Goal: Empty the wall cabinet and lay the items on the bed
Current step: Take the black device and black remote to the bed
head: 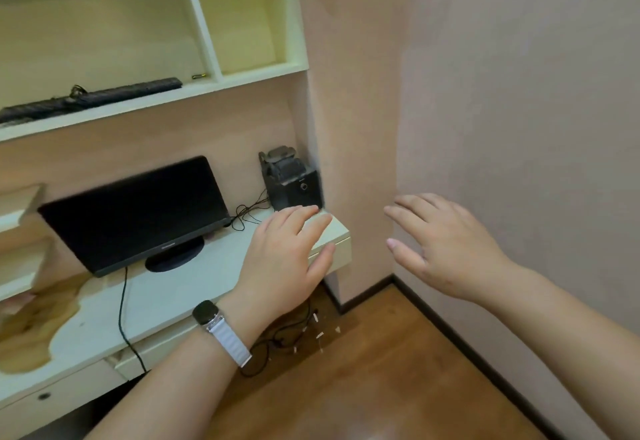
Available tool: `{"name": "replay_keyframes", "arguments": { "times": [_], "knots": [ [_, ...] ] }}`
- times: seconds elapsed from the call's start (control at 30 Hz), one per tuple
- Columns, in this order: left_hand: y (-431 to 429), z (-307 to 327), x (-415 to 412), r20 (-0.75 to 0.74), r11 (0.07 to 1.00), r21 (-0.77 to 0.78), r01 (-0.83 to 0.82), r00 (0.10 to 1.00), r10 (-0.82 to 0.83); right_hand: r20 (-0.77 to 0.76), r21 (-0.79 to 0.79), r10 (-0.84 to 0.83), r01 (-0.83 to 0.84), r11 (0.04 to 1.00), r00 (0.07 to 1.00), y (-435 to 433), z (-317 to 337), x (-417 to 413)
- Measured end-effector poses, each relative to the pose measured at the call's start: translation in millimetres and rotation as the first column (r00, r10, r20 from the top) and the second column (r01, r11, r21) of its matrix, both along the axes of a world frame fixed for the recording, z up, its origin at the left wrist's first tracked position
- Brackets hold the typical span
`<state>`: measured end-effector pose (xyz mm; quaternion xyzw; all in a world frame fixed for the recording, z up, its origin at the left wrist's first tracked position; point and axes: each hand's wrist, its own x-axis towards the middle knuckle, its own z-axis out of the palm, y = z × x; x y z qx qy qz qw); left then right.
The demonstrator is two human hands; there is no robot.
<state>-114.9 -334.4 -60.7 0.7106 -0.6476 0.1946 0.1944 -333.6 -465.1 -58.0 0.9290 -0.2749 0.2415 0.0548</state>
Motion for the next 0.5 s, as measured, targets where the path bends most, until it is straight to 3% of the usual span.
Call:
{"name": "replay_keyframes", "arguments": {
  "times": [0.5],
  "knots": [
    [-111, -11, 209, -0.068, 0.994, -0.055, -0.093, 0.994, 0.089, -0.044, -0.073, 0.046, -0.049, 0.996, 0.998, -118, 14, 216]
  ]
}}
